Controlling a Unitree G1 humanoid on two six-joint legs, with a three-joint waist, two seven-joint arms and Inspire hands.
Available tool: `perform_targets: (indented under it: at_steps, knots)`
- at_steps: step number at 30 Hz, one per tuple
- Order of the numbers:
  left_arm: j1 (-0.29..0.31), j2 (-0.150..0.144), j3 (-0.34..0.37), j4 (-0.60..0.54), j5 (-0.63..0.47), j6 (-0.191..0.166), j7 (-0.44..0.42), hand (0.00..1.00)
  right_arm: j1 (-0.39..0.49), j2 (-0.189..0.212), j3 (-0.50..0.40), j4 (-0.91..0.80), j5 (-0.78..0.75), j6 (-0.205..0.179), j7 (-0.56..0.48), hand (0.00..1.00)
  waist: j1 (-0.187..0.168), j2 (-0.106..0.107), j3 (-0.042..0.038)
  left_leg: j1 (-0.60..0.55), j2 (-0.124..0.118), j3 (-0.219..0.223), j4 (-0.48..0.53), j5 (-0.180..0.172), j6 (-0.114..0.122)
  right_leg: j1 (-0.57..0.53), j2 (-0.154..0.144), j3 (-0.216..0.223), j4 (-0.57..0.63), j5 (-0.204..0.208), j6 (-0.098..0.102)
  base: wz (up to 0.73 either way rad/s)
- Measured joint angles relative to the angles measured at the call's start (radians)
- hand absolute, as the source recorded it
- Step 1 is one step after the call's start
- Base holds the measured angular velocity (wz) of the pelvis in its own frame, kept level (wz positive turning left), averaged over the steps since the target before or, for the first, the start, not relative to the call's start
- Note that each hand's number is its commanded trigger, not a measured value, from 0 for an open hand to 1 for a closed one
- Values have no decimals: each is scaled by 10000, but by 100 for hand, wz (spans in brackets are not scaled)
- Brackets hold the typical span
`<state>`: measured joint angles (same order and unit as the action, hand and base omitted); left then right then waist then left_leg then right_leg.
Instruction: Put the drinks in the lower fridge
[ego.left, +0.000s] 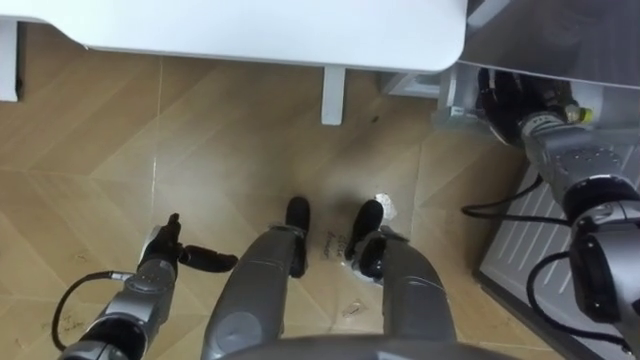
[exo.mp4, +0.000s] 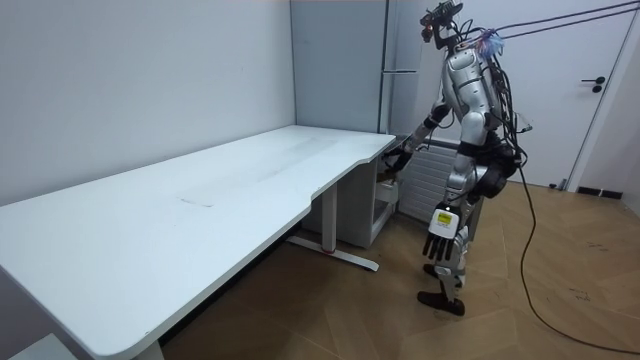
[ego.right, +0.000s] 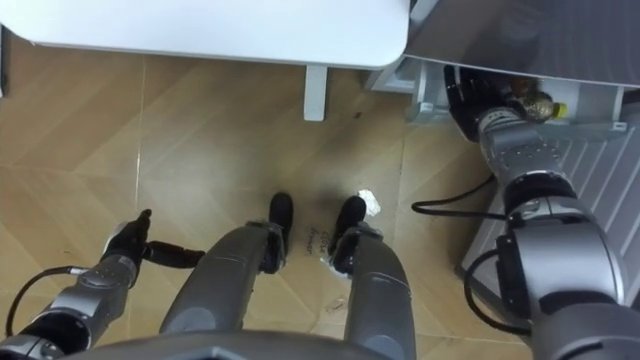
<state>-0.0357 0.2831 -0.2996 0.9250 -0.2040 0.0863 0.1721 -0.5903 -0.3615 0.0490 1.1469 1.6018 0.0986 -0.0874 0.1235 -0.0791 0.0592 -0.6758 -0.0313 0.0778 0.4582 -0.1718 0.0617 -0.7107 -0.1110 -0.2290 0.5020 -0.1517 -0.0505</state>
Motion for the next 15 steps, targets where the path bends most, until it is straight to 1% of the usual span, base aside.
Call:
perform_targets:
  at_steps: [4, 9, 15]
  knots:
    - [13, 0, 2, -8, 4, -2, -5, 0, -163, -39, -65, 141, -9, -9, 51, 0, -70, -1, 1, 60, -1, 8, -8, -1, 1, 76, 2, 7, -12, -15, 15, 1]
    - [97, 0, 10, -20, 6, -1, -18, 0, -166, -40, -253, 170, -146, -7, 38, 0, -56, 12, 8, 60, 12, 4, -6, -2, 1, 79, 40, 44, -11, -16, 15, 0]
    - [398, 7, 113, -139, 1, -6, -11, 0, -155, -69, -332, 272, -153, -6, 166, 0, -78, 35, 1, 59, 29, 4, 31, -4, 0, 97, 76, 78, -12, -16, 15, 0]
